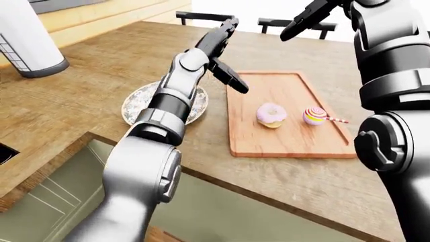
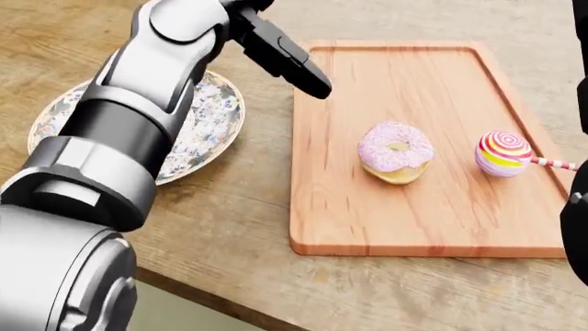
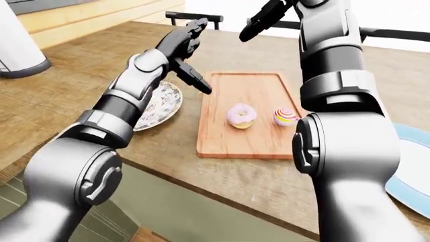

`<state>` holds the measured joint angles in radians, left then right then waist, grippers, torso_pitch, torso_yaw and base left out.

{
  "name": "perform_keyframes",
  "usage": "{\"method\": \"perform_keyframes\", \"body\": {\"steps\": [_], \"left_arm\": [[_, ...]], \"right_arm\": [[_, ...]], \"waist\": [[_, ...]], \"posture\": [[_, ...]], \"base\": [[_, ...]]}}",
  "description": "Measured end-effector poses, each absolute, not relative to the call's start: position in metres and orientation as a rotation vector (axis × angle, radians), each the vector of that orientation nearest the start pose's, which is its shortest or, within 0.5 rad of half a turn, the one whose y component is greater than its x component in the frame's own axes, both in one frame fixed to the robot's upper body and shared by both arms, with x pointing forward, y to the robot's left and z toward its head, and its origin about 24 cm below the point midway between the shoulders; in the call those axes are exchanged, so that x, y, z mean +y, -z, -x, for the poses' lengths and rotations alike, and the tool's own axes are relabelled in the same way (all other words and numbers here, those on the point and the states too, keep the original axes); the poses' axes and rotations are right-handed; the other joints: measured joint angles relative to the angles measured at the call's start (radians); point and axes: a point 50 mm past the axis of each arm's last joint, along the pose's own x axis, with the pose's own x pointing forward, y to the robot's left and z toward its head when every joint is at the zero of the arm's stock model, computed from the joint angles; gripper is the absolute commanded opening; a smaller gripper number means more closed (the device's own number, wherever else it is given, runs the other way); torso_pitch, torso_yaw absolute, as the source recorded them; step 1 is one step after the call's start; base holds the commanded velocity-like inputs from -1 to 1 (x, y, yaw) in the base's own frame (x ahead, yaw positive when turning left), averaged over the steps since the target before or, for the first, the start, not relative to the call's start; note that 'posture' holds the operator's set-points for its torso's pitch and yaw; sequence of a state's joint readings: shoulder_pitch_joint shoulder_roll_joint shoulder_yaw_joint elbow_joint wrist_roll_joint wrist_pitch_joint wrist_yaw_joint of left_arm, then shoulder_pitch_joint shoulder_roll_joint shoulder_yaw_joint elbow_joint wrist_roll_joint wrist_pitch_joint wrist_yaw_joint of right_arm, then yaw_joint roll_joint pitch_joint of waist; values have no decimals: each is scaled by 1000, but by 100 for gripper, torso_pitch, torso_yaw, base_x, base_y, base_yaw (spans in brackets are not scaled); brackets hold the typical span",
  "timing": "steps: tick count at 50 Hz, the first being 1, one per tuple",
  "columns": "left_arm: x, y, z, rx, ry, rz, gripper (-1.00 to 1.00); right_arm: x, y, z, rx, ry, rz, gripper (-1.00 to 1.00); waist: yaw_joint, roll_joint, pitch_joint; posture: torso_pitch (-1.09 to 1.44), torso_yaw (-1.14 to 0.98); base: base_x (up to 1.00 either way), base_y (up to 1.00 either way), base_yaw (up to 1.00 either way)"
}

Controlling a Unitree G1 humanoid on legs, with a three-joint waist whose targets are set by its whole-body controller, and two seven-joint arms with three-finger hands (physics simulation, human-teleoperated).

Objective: Move the dessert items from the plate to the tray.

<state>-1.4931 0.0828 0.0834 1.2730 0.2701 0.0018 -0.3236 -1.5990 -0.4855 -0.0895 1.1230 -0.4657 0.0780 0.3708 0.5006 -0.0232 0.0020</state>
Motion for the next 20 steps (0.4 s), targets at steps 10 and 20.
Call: {"method": "perform_keyframes", "body": {"steps": [10,20], "left_arm": [[95,-277,-430,-169,339,-382,100],[138,-287,-431,-205,227,-358,100]], "right_arm": [[-202,-383,-403,-269,-16,728,100],[-241,-383,-390,-240,85,698,100]], "waist": [[-5,-2,16],[-19,4,11]], "posture": [[0,34],[0,29]], "base": [[0,0,0],[0,0,0]]}}
